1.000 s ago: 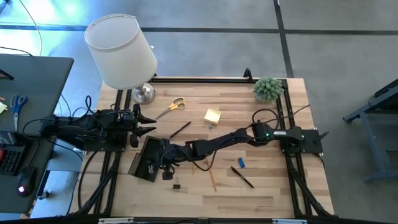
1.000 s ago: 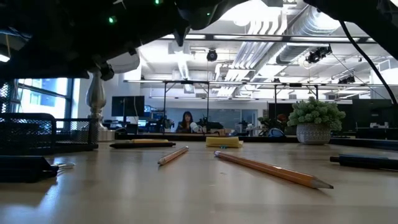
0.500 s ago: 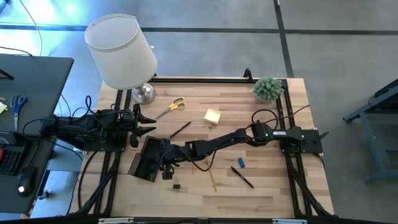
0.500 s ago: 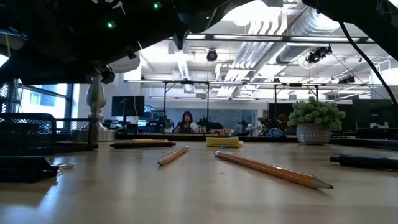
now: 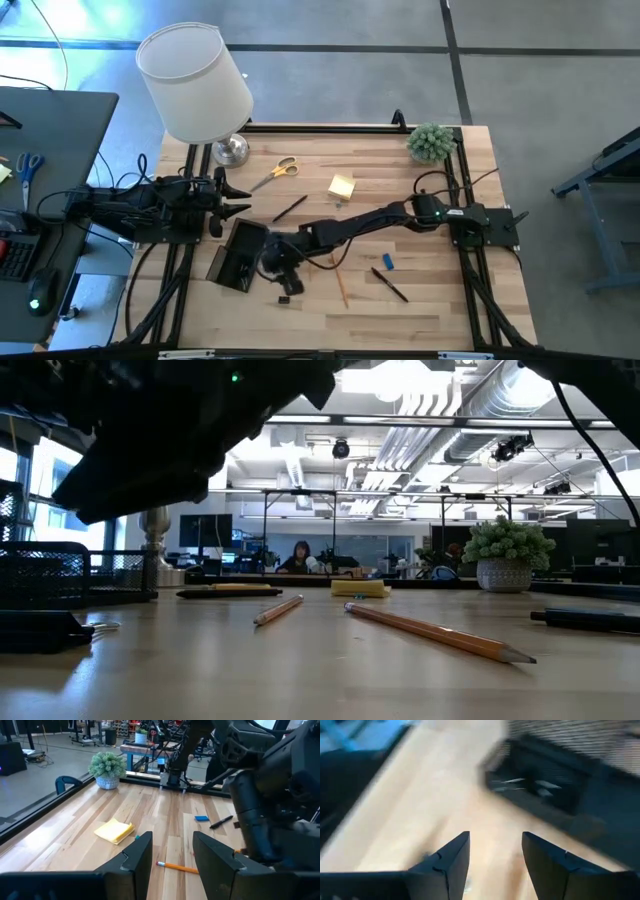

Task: Pick and place office supplies into organizer
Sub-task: Put the black binder clip into the black desk organizer

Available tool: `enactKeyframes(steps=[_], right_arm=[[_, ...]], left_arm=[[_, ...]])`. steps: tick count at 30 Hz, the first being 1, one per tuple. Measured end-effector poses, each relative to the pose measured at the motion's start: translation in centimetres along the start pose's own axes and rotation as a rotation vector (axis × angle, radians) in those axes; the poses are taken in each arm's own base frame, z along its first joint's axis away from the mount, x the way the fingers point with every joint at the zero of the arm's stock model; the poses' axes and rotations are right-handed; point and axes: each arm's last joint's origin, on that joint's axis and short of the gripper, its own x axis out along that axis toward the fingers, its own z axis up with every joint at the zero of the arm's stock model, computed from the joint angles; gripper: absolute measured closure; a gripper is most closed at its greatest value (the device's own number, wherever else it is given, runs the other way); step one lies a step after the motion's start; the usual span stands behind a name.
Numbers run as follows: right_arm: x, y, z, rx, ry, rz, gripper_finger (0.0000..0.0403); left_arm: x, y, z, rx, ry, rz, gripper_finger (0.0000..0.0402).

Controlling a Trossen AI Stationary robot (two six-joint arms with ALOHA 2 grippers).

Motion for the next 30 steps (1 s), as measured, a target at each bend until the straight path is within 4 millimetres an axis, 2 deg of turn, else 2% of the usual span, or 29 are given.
enactKeyframes(steps=[4, 10, 13, 18, 21, 25, 30], right_arm=[[0.1, 1.0, 0.0, -0.118, -0.007, 0.113, 0.0233], [0.6, 2.0, -0.1, -0.325, -0.013, 0.118, 0.0231], [0.6, 1.9, -0.1, -0.302, -0.005, 0.071, 0.0233], [0.4, 1.7, 0.0, -0.139, 0.004, 0.035, 0.0244], [-0.4, 1.6, 0.5, -0.083, 0.006, 0.029, 0.0253], [-2.7, 2.0, 1.3, -0.081, 0.046, -0.032, 0.0264], [-6.8, 2.6, 1.9, -0.067, 0.173, -0.152, 0.0276]], left_arm=[[0.0, 0.0, 0.0, -0.003, -0.004, 0.0, 0.027], [0.0, 0.0, 0.0, -0.004, -0.005, -0.001, 0.027], [0.0, 0.0, 0.1, -0.006, -0.007, -0.014, 0.027], [0.0, -0.3, 0.4, -0.01, -0.039, -0.074, 0.027], [-0.1, -0.4, 0.8, -0.032, -0.073, -0.12, 0.027], [-0.1, -0.5, 1.0, -0.035, -0.091, -0.155, 0.027], [-0.1, -0.6, 1.0, -0.034, -0.085, -0.157, 0.027]])
